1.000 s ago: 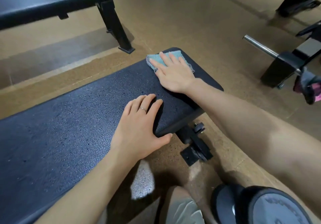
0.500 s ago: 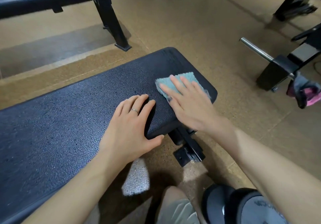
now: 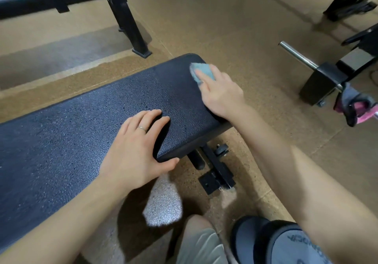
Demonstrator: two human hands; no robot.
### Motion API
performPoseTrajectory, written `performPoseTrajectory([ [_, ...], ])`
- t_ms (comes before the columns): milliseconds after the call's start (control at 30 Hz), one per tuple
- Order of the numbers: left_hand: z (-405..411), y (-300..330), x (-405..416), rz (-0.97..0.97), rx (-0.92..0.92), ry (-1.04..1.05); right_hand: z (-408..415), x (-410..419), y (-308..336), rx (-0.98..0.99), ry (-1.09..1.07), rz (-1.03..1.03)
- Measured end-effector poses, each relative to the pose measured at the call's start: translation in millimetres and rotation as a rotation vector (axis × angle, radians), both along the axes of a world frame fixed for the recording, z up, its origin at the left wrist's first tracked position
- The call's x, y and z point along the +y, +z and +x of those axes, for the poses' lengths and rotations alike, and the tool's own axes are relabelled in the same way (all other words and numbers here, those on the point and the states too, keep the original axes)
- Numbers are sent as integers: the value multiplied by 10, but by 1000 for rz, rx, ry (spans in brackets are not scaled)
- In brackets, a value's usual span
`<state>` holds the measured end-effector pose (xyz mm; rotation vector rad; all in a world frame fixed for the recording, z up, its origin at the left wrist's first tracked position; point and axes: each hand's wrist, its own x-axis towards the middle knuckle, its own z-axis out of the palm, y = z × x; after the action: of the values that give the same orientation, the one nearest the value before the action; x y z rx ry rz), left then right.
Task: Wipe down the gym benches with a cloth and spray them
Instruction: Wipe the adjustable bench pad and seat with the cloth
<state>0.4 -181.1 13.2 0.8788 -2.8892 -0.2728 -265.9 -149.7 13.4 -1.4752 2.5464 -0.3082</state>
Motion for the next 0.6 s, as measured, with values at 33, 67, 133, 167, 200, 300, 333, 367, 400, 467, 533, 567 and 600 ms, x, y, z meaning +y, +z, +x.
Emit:
performPoseTrajectory([
  [33, -2, -1, 8, -1, -8, 0, 43, 311, -9, -21, -38, -33],
  [67, -4, -5, 13, -3, -17, -1, 120, 619, -23, -49, -68, -67],
  [133, -8, -7, 12, -8, -28, 7, 267, 1014, -30, -97, -94, -109],
  [167, -9, -4, 14, -7, -33, 8, 271, 1024, -49, -99, -103, -110],
  [200, -12, -2, 14, -4, -37, 6, 221, 916, -57, -90, -113, -84],
  [300, -7, 0, 11, -3, -33, 4, -45, 143, -11, -55, -41, -18],
  [333, -7, 1, 10, 1, -29, 3, -126, -168, 11, -66, -6, 2],
  [367, -9, 4, 9, 5, -22, 2, -178, -448, 34, -85, 18, 19],
  [400, -10, 13, 6, 8, -17, 3, -212, -666, 52, -106, 29, 32],
  [467, -14, 23, -5, 6, -28, 0, -226, -757, 88, -101, 41, 59],
  [533, -12, 17, -3, 17, -37, -4, -186, -354, 60, -76, 36, 64],
  [567, -13, 11, 0, 24, -42, -4, -154, -44, 26, -74, 9, 37],
  [600, -12, 4, 3, 25, -46, -2, -108, 278, -16, -79, -18, 7],
])
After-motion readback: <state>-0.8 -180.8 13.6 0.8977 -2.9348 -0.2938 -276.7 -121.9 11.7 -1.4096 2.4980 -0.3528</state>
